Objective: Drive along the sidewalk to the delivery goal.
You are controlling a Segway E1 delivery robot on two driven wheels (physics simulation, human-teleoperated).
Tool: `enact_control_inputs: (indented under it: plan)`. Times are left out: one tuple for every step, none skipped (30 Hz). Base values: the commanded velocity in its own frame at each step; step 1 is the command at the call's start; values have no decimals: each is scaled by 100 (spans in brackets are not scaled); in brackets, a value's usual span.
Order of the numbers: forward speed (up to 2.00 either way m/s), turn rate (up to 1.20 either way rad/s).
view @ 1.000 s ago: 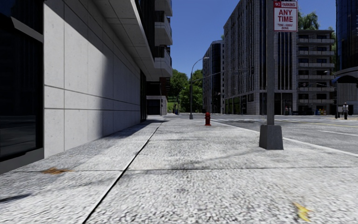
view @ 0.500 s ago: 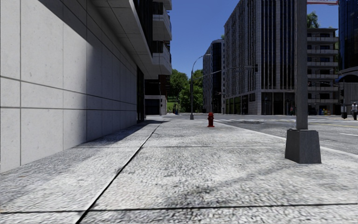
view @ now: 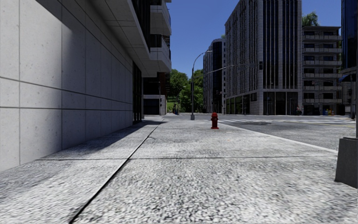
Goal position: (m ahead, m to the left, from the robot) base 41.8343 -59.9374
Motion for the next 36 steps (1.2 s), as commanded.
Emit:
enact_control_inputs:
  plan:
    - [200,0]
    - [200,0]
    - [200,0]
    - [200,0]
    - [200,0]
    - [200,0]
    - [200,0]
    - [200,0]
    - [200,0]
    - [200,0]
    - [200,0]
    - [200,0]
    - [200,0]
    - [200,0]
    - [200,0]
    - [200,0]
    - [200,0]
    - [200,0]
    - [200,0]
    - [200,0]
    - [200,0]
    - [200,0]
    - [200,0]
    - [200,0]
    - [200,0]
    - [200,0]
    - [200,0]
    - [200,0]
    - [200,0]
    - [200,0]
    - [200,0]
    - [200,0]
    - [200,0]
    - [200,0]
    - [200,0]
    - [200,0]
